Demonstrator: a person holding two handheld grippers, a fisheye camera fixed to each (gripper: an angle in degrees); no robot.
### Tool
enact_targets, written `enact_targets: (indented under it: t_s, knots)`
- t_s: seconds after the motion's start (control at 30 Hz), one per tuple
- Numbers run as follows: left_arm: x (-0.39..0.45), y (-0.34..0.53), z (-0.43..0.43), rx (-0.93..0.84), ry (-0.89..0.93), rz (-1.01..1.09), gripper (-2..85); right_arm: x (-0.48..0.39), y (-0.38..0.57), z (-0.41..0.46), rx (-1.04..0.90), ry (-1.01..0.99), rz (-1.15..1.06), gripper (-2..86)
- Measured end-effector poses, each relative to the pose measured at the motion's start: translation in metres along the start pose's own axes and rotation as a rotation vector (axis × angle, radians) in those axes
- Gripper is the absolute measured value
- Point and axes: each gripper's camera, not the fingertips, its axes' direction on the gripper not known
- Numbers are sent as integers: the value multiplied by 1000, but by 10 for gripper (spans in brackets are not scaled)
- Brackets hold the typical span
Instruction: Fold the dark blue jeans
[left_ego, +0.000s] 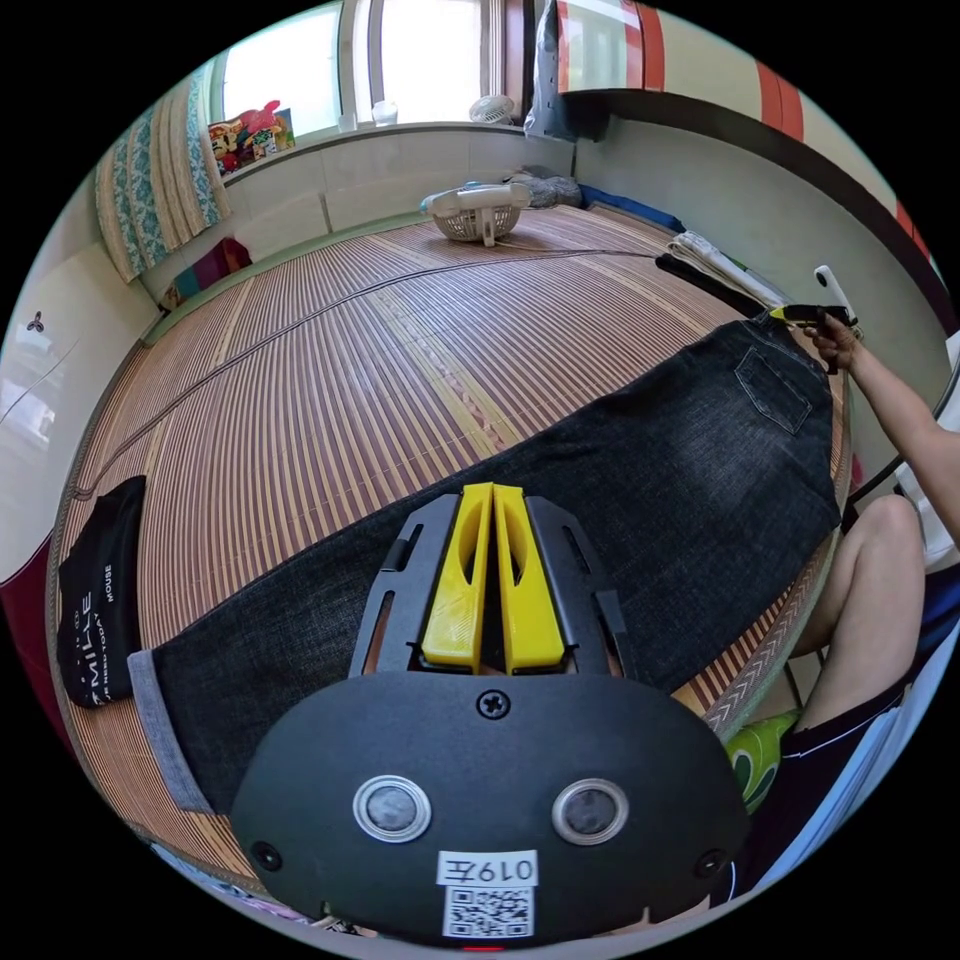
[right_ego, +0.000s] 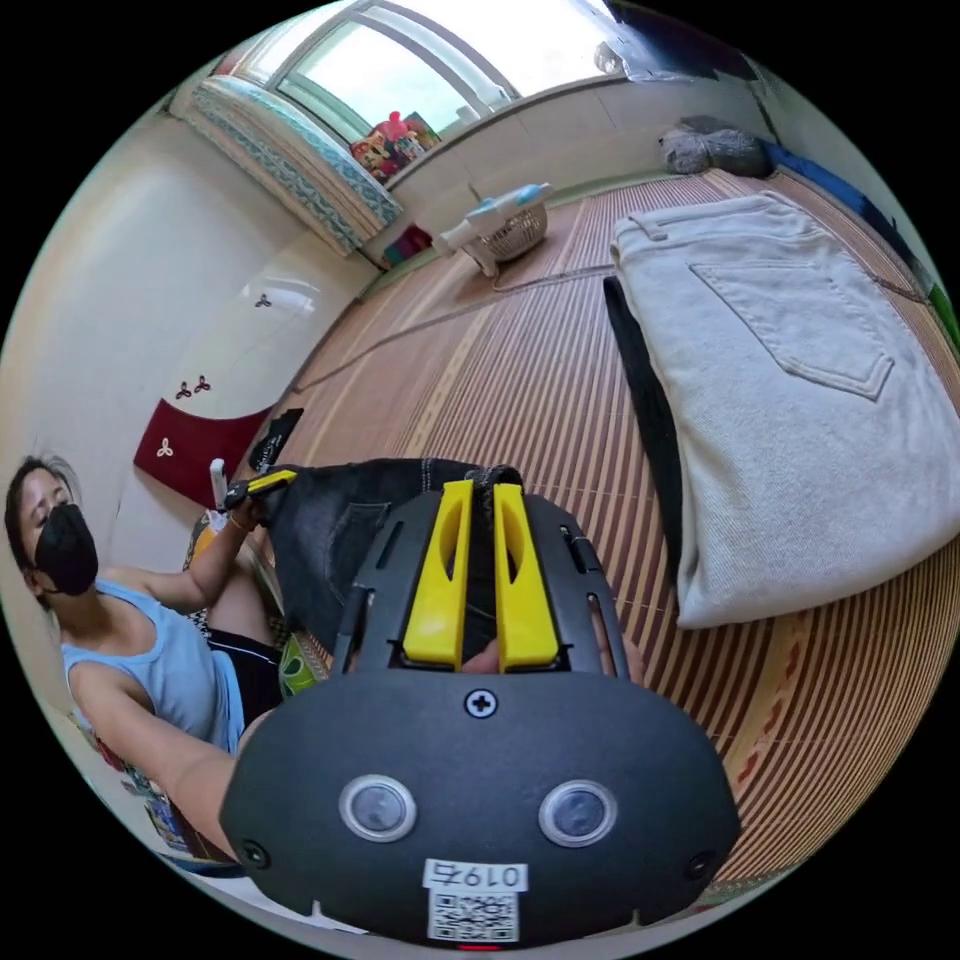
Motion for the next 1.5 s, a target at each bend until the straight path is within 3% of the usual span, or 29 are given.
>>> enact_targets:
  t_s: [0.3, 0.43, 0.57, 0.77, 0.97, 1.27, 1.5]
  knots:
    - [13, 0, -2, -6, -37, 16, 11, -76, -15, 20, 22, 228, 80, 5]
    - [21, 0, -4, -7, -58, 25, 11, -148, -17, 32, 75, 511, 113, -5]
    - [28, 1, -6, -6, -69, 29, 10, -220, -35, 85, -29, 902, 11, -7]
    - [26, 2, -8, -14, 32, -10, 9, -223, -40, 122, -18, 970, 143, -7]
    - [57, 3, -13, -20, -102, 88, 8, -241, -47, 134, -39, 920, 191, 10]
    - [67, 8, -27, -13, -110, 91, 8, -285, -25, 105, 28, 892, 242, 54]
    - [75, 12, -39, -11, -139, 103, 8, -373, 26, 109, 12, 729, 88, 64]
